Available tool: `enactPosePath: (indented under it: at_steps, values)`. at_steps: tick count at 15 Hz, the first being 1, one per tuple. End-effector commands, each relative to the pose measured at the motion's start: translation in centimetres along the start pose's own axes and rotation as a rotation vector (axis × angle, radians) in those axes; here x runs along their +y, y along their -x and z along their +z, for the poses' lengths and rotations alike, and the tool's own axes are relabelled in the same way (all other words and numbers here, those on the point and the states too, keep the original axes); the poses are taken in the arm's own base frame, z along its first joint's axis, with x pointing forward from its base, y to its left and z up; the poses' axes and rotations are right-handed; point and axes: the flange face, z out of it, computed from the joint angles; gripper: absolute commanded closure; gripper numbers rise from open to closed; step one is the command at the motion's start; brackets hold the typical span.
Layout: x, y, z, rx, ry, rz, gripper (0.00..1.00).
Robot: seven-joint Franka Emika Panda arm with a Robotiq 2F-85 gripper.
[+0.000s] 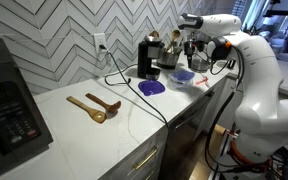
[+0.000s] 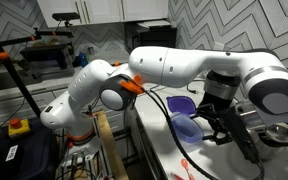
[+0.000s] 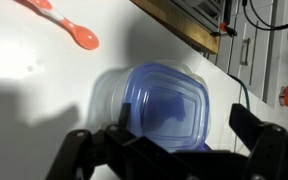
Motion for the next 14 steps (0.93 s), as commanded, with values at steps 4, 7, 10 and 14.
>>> enactPosePath:
  at_steps: [4,7,10,14]
  values:
    - [0.2,-1.5,-1.0,0.048,0.141,0.092,0.00]
    - [-0.7,-1.9,-1.4,0.080,0.178,0.126,0.00]
    - [-1.9,-1.6,-1.6,0.097,0.201,0.155,0.00]
    - [-3.5,0.6,-2.4,0.152,0.274,0.227,0.00]
